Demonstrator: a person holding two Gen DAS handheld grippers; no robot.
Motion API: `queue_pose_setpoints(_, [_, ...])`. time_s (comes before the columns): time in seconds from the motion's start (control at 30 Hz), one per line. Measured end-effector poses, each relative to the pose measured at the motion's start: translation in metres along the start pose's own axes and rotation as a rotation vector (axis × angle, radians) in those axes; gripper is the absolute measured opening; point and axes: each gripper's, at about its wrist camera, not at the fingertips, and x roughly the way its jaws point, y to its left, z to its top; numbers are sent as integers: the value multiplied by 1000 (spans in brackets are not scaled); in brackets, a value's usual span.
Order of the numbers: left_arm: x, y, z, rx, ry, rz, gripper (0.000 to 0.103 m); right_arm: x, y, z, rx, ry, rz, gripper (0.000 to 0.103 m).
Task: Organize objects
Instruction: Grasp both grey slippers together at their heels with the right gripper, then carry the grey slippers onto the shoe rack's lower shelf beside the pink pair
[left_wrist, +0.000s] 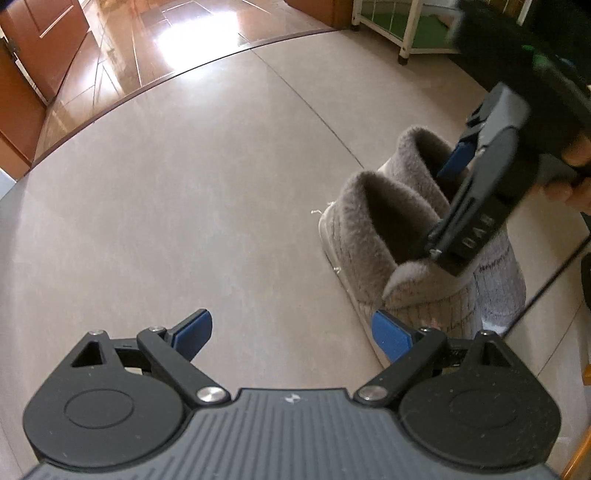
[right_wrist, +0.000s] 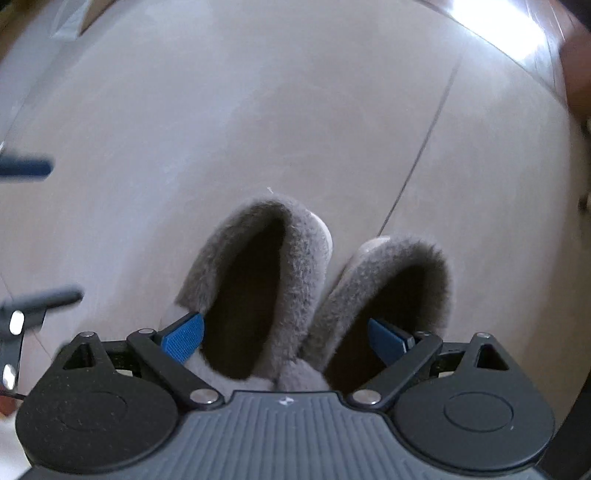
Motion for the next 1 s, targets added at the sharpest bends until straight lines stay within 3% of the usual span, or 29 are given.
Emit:
queue_pose_setpoints(0.23, [7,0,-4,13,8,22,93,24,-8,-10,223,125,73,94])
queue_pose_setpoints(0.4, [8,2,1,-1,8,29,93,29,11,-11,182,107,37,82])
queue_pose_setpoints(0.43, [8,2,2,-2,5,32,93,30,14,-10,176,109,29,75])
queue_pose_setpoints(0.47, [7,2,4,-3,3,32,93,32,16,-11,165,115,2,58])
queue_pose_setpoints(0.5, [6,2,5,-4,1,31,93,33,17,-10,145,129,-19,51])
queue_pose_setpoints(0.57, [5,3,6,-13,-2,31,93,33,12,-10,144,130,-2,30])
queue_pose_setpoints(1.0, [7,6,9,-23,12,29,93,3,-15,-17,9,87,71,24])
